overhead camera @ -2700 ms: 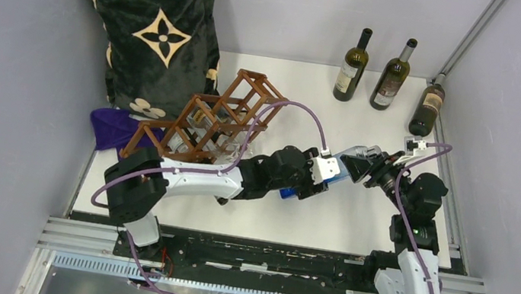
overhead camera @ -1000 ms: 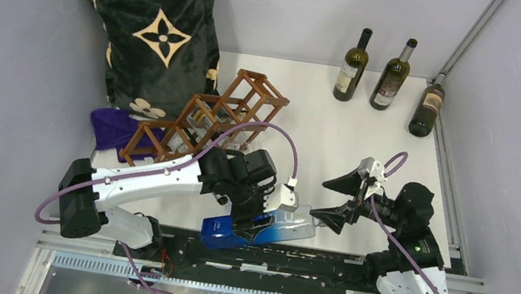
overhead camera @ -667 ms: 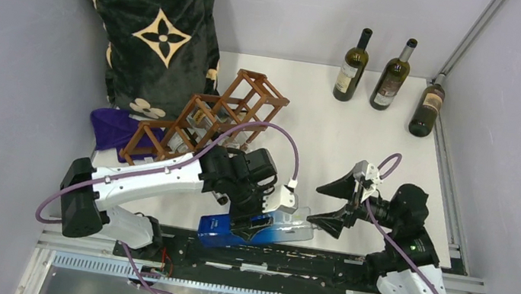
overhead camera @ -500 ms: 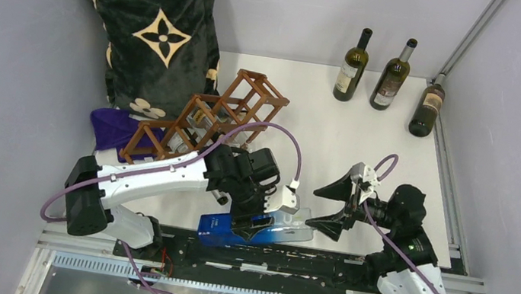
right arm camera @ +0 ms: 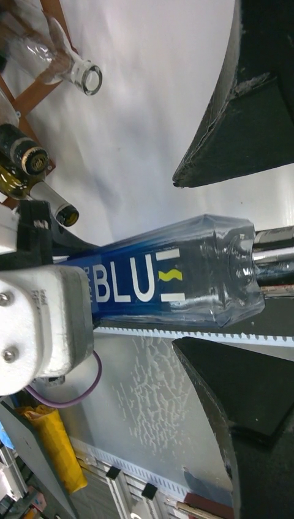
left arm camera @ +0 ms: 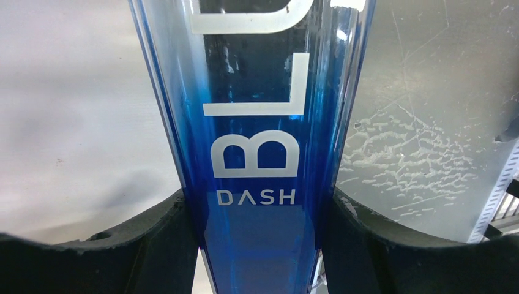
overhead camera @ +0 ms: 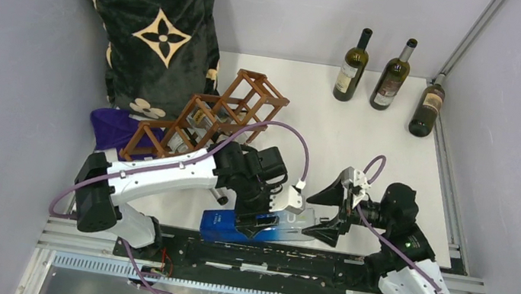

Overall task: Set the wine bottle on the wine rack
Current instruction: Pick up the wine bottle from the center of the board.

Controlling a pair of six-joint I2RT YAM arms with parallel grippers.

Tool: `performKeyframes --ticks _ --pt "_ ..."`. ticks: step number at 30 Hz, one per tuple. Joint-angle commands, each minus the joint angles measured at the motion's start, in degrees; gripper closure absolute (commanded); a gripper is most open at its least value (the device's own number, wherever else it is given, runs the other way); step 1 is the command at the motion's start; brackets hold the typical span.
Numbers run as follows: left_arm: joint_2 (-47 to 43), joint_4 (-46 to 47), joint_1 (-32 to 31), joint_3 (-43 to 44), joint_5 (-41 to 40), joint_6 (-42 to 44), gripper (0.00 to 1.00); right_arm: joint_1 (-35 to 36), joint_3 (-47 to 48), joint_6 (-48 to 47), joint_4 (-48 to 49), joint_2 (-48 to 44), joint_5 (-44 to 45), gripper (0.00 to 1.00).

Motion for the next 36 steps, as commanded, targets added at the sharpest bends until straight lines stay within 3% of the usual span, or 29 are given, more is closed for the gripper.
performKeyframes --ticks 1,12,19,21,22,24,26,27,29,32,36 --pt "-0.4 0.3 -0.1 5.6 0.8 1.7 0.98 2.0 0.1 -3.1 -0.1 0.7 -1.4 0.02" --pt "1.8 -0.9 -0.1 8.9 1.0 2.6 0.98 10.0 3.0 -12.0 -8.1 6.5 5.3 0.02" --pt "3.1 -1.3 -0.1 9.8 0.9 3.7 0.98 13.0 3.0 -10.7 -4.1 7.6 8.0 0.19" --pt "3.4 -1.3 -0.1 9.8 0.8 3.9 0.98 13.5 2.5 -8.1 -2.1 7.4 8.2 0.31" --pt "3.4 -1.3 -0.1 9.8 0.7 4.0 0.98 13.5 2.3 -7.5 -1.6 7.4 8.3 0.42" --pt "3.4 -1.3 -0.1 9.7 0.4 4.1 0.98 13.7 2.1 -7.0 -1.2 7.7 8.3 0.76" --pt "3.1 -1.1 -0.1 9.4 0.0 4.2 0.98 13.8 1.8 -6.6 -1.2 7.7 8.3 0.97" --pt "3.0 -0.9 -0.1 9.2 -0.4 4.1 0.98 13.8 1.5 -5.9 -0.9 7.4 8.5 1.00" --pt "2.4 -0.2 -0.1 8.6 -1.1 3.9 0.91 13.8 0.3 -3.1 1.3 6.2 8.0 1.00" --pt "0.8 1.9 -0.1 6.7 -1.7 3.4 0.72 13.8 -0.9 1.6 4.2 3.2 8.1 1.00" --pt "-2.0 6.7 -0.1 2.9 -0.7 2.2 0.51 13.8 0.4 1.0 -1.3 1.5 10.6 1.00"
